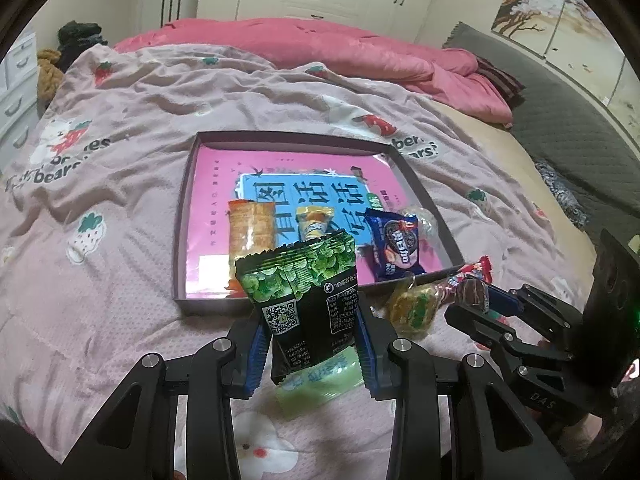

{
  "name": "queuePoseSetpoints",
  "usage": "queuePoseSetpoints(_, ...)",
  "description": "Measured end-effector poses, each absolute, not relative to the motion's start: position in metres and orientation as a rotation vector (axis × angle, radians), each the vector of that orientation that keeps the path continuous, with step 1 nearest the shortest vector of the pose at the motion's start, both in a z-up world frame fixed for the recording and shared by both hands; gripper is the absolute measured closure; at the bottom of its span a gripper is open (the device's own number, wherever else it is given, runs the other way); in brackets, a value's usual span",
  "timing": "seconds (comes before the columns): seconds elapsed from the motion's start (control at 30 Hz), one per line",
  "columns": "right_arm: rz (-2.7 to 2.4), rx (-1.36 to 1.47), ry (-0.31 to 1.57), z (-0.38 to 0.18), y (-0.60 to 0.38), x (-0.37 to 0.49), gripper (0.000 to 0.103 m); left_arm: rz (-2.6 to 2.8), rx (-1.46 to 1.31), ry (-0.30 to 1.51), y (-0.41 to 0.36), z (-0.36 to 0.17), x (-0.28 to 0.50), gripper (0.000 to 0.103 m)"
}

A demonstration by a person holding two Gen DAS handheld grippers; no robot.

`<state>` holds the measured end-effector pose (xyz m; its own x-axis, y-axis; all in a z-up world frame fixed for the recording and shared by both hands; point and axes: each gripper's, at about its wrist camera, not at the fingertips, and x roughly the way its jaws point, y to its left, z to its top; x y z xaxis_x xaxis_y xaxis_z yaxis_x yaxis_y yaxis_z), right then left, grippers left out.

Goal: Organize snacks
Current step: 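Carry the green snack bag into the tray with the left tool while the right carries the chocolate roll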

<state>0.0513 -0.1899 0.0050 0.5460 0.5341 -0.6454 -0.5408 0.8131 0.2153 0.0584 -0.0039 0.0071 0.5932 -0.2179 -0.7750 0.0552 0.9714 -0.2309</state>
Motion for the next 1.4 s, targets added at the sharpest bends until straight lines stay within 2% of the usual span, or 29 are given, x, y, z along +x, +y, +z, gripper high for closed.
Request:
queuePoseSetpoints(0.7,0.572,0.045,0.761,0.004,-0.210,0.069,0.067,-0.215,-0.159,0.947,-0.044,-0.006,0.092,0.063)
queuePoseSetpoints(1.4,0.532,0.053,0.767,-0.002,-0.218,0.082,0.067,-0.190,-0.152,0.985,-0.046,-0.035,0.125,0.063)
